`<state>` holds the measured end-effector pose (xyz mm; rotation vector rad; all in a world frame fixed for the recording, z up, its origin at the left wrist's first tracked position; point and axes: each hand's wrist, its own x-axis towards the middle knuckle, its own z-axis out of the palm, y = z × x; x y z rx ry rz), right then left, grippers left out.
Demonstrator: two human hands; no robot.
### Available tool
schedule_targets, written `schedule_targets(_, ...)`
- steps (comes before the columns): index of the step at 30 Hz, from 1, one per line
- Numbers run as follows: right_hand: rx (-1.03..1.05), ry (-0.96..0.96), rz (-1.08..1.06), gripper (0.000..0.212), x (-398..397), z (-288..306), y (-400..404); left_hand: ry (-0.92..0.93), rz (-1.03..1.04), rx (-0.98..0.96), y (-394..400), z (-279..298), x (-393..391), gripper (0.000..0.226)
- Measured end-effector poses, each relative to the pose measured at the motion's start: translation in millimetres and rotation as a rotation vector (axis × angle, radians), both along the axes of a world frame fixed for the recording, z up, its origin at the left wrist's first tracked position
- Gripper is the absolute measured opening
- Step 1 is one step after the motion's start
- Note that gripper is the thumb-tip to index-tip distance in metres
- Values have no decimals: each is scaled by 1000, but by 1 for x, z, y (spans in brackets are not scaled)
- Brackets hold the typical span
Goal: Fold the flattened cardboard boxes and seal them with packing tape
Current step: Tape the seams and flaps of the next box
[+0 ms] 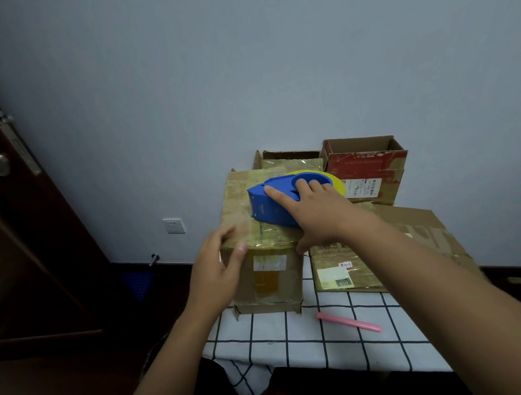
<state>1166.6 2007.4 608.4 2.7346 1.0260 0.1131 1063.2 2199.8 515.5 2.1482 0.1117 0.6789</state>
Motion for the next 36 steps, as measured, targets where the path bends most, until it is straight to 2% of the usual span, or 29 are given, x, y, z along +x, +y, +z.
schedule_targets(2,6,19,0,127,0,2,1,-41,77,-170,6,1,-5,26)
schedule_targets(6,35,46,-3,122,1,2,-1,56,119,-410,4,-13,-14,25)
schedule_targets(12,61,52,-12,115,1,2,0,18,230,-459,-2,-18,-14,8)
schedule_targets(21,87,39,-15,113,0,-1,-1,12,293,-593,-9,-12,-7,17)
schedule_targets(33,93,27,-13,112,2,-2,-1,-61,294,-502,-14,-16,-13,9)
schedule_targets(36,89,22,-13,112,1,-3,-1,-83,332,-567,-21,-20,-15,6)
